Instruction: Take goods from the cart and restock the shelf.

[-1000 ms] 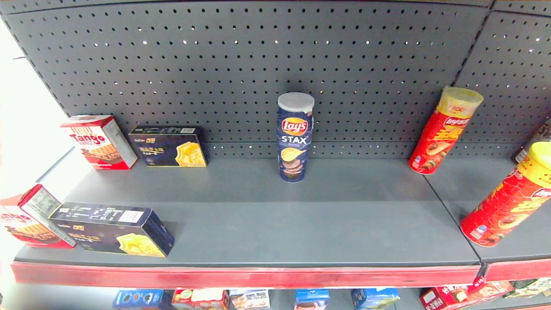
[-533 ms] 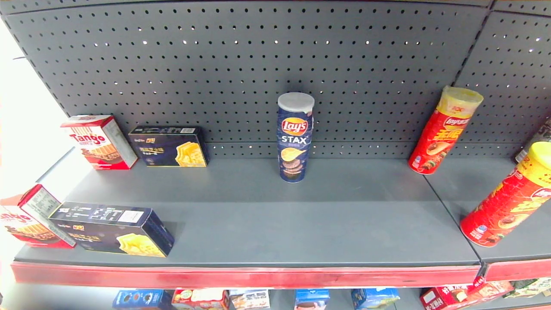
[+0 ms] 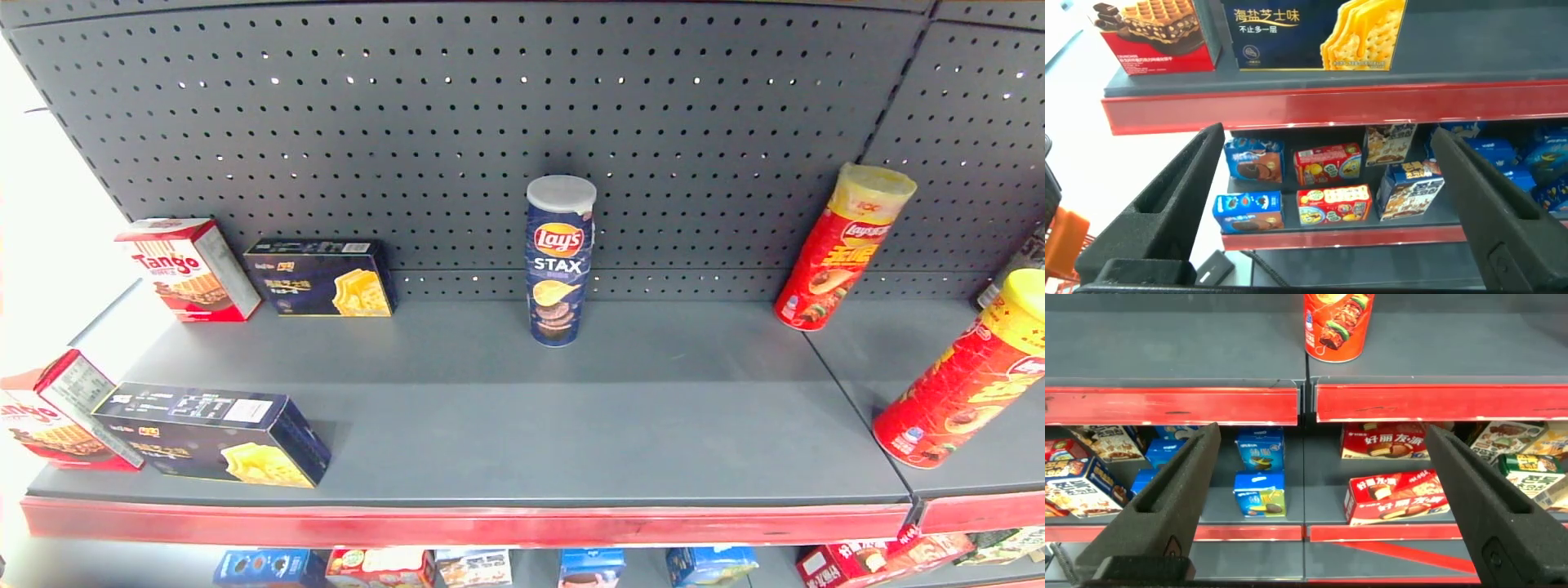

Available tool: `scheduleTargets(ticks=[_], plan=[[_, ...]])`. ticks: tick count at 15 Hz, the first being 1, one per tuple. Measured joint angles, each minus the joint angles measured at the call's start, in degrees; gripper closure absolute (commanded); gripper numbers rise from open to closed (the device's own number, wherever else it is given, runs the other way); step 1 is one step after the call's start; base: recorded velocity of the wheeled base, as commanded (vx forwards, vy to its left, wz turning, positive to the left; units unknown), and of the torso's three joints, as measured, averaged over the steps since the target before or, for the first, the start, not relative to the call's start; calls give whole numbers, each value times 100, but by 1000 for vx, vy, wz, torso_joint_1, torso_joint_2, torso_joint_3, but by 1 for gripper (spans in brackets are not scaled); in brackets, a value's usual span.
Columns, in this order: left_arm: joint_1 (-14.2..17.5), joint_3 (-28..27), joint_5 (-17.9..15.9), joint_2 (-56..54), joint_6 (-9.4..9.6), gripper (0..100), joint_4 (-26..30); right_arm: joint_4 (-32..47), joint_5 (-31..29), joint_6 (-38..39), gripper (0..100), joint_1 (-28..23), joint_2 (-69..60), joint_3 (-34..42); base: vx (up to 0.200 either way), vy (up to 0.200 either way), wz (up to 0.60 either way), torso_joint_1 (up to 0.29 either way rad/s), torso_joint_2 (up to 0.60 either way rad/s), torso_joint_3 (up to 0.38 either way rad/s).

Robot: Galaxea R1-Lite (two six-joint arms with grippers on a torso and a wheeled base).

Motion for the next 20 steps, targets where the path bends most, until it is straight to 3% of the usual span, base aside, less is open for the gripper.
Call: scheduleTargets(ticks=[11, 20], plan=[[0, 0, 2, 1, -5, 0, 0, 2, -9, 0, 0, 2, 0, 0, 0, 0, 600, 2, 4, 1], [-1, 0, 2, 1, -5, 0, 0, 0, -13, 0, 0, 0, 0, 0, 0, 0, 0, 0, 0, 0]])
